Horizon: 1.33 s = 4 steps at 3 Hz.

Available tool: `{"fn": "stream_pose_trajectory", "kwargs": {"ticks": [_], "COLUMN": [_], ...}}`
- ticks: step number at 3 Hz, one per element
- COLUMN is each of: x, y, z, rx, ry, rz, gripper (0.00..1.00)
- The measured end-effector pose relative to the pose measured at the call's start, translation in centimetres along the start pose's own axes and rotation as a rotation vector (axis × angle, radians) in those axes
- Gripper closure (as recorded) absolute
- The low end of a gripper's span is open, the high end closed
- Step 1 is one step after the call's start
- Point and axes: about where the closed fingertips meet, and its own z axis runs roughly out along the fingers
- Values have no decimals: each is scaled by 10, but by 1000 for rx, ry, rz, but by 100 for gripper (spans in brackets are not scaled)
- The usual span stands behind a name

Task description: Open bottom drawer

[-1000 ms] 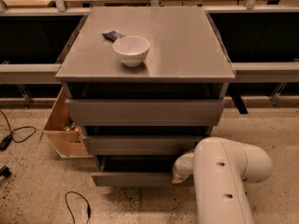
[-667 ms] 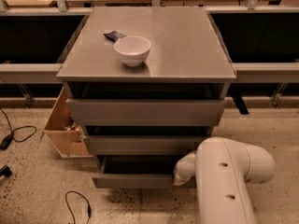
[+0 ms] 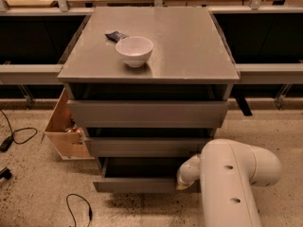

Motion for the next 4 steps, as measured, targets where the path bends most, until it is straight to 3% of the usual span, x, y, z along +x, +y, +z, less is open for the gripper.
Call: {"fn": "stream_pose_trajectory", "kwargs": {"ticks": [3, 4], "x": [2, 8], "y": [12, 25], "z": [-4, -7], "rx": [-15, -32], "ry": [-2, -7], "rz": [4, 6], "gripper": [100, 100]}}
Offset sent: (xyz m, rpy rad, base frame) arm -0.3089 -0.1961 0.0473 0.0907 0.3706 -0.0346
